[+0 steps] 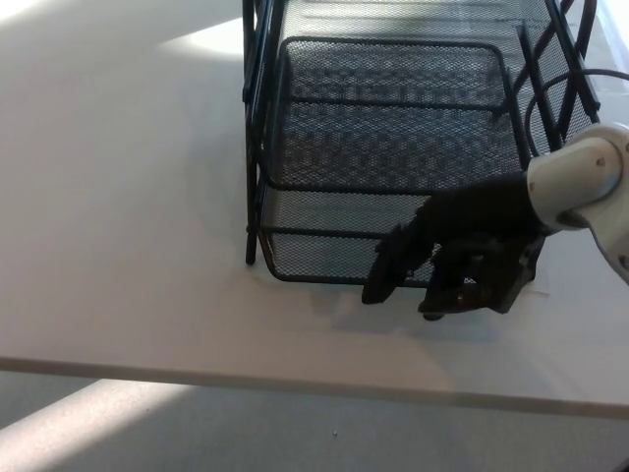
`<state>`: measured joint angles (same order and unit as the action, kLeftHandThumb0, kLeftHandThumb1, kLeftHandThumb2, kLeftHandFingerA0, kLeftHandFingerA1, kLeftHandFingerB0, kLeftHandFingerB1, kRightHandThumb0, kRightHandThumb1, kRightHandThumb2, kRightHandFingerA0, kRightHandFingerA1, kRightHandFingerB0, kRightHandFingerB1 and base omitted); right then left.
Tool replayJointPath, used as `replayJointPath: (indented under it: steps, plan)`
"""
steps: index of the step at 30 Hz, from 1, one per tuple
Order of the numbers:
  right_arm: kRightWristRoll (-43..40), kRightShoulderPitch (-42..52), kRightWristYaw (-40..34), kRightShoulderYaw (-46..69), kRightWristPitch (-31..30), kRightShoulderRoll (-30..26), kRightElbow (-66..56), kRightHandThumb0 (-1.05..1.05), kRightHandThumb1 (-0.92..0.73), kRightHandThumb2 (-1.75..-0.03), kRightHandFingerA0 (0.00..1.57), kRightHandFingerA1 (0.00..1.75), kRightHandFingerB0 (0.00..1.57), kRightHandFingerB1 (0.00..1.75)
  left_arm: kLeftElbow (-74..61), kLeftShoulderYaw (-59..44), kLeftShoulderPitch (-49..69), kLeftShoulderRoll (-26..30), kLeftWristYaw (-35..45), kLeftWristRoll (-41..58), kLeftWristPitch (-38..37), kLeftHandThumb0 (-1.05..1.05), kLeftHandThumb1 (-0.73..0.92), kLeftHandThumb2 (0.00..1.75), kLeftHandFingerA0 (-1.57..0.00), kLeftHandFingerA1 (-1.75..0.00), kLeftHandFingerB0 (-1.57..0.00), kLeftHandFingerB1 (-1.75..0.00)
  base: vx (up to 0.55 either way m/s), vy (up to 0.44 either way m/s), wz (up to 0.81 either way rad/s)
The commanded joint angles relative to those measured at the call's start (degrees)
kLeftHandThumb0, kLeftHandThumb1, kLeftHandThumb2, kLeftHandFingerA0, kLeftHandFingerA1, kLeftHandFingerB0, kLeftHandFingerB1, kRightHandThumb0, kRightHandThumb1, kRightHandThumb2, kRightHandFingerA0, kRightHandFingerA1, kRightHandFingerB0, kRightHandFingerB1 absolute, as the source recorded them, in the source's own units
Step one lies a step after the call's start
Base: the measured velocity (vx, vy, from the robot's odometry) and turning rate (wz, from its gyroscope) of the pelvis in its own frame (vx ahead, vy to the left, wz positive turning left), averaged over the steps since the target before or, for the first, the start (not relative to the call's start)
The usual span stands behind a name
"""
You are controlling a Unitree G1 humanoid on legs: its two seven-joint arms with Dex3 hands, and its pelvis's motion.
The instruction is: A balck drawer is kept on the middle of the table and the robot uses its right hand to push it back away from the robot
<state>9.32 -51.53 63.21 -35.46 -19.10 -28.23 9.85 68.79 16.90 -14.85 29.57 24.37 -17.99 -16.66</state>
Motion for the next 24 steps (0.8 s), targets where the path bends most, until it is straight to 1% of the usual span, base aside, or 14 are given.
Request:
replayJointPath:
  steps: [1,3,5,8,9,11,12,13,15,17,19,20,22,24]
  plan:
    - [1.4,0.5,0.6,0.7,1.1,-0.1,-1.3,-0.62,-0.64,-0.97,0.36,0.54,0.24,0.46,0.2,-0.2,0.3,1.1,0.5,-0.5,-0.5,-0.56,0.72,0.62,-0.47,-0.38,-0.3,-0.32,0.0,0.0,0.0]
    - [1.2,2.5,0.8,0.8,1.3,-0.8,-4.5,-0.59,-0.63,-0.98,0.37,0.55,0.22,0.46,0.1,-0.3,0.3,1.0,0.8,-0.4,-0.5,-0.56,0.72,0.62,-0.46,-0.38,-0.31,-0.32,0.0,0.0,0.0]
    - [1.2,5.5,0.5,1.1,2.1,-2.2,-10.5,-0.57,-0.63,-0.99,0.37,0.55,0.22,0.46,0.2,-0.3,0.1,1.1,0.7,-0.5,-0.2,-0.57,0.71,0.63,-0.47,-0.38,-0.31,-0.32,0.0,0.0,0.0]
    - [1.6,8.5,0.5,1.4,0.9,-3.6,-17.0,-0.55,-0.63,-1.0,0.38,0.55,0.22,0.46,0.0,-0.2,0.4,1.1,0.4,-0.6,-0.6,-0.57,0.72,0.63,-0.47,-0.38,-0.31,-0.32,0.0,0.0,0.0]
    - [1.0,10.7,1.1,1.7,-0.3,-4.9,-22.1,-0.55,-0.8,-0.64,0.44,0.37,0.34,0.33,0.2,-0.4,0.3,1.2,0.6,-0.4,-0.6,-0.57,0.72,0.63,-0.47,-0.38,-0.32,-0.32,0.0,0.0,0.0]
    - [-0.5,13.8,2.2,2.5,-1.7,-6.7,-28.7,-0.55,-0.8,-0.64,0.44,0.37,0.33,0.33,0.1,-0.3,0.2,1.3,0.6,-0.6,-0.6,-0.58,0.72,0.63,-0.46,-0.38,-0.31,-0.32,0.0,0.0,0.0]
    - [-1.5,15.6,2.8,3.1,-2.4,-7.8,-32.2,-0.58,-0.77,-0.64,0.42,0.37,0.3,0.32,0.1,-0.3,0.3,1.3,0.5,-0.5,-0.5,-0.57,0.72,0.62,-0.46,-0.38,-0.31,-0.32,0.0,0.0,0.0]
    - [-1.9,16.2,3.0,3.4,-2.8,-8.2,-33.4,-0.58,-0.77,-0.64,0.42,0.37,0.3,0.32,0.2,-0.4,0.3,1.2,0.5,-0.5,-0.5,-0.57,0.72,0.62,-0.46,-0.38,-0.31,-0.32,0.0,0.0,0.0]
    - [-4.1,19.4,3.9,5.3,-4.8,-10.5,-39.4,-0.57,-0.76,-0.64,0.43,0.37,0.31,0.32,0.1,-0.4,0.4,1.2,0.3,-0.5,-0.4,-0.57,0.72,0.63,-0.48,-0.38,-0.31,-0.32,0.0,0.0,0.0]
    - [-5.4,21.3,4.1,6.6,-4.9,-11.4,-41.6,-0.57,-0.76,-0.64,0.43,0.37,0.31,0.32,0.0,-0.2,0.4,1.2,0.0,-0.7,-0.2,-0.57,0.72,0.63,-0.46,-0.38,-0.3,-0.32,0.0,0.0,0.0]
    - [-8.0,25.4,3.8,9.6,-5.2,-12.8,-44.7,-0.57,-0.75,-0.64,0.45,0.38,0.32,0.32,0.1,-0.3,0.4,1.0,0.2,-0.5,-0.3,-0.56,0.72,0.62,-0.46,-0.38,-0.3,-0.32,0.0,0.0,0.0]
    - [-9.3,28.7,3.1,11.6,-3.5,-13.4,-45.1,-0.55,-0.79,-0.64,0.44,0.37,0.34,0.33,0.1,-0.3,0.4,1.0,0.2,-0.5,-0.2,-0.55,0.73,0.62,-0.46,-0.38,-0.3,-0.32,0.0,0.0,0.0]
    - [-10.1,32.0,2.6,13.5,-1.9,-14.0,-45.6,-0.58,-0.77,-0.64,0.41,0.37,0.31,0.32,0.0,-0.2,0.3,1.1,0.3,-0.6,-0.3,-0.57,0.72,0.63,-0.47,-0.38,-0.3,-0.32,0.0,0.0,0.0]
    - [-10.9,35.6,1.8,15.6,-0.3,-14.3,-45.2,-0.58,-0.77,-0.64,0.42,0.37,0.32,0.33,0.2,-0.1,0.2,1.0,0.3,-0.7,-0.2,-0.56,0.72,0.63,-0.48,-0.38,-0.31,-0.32,0.0,0.0,0.0]
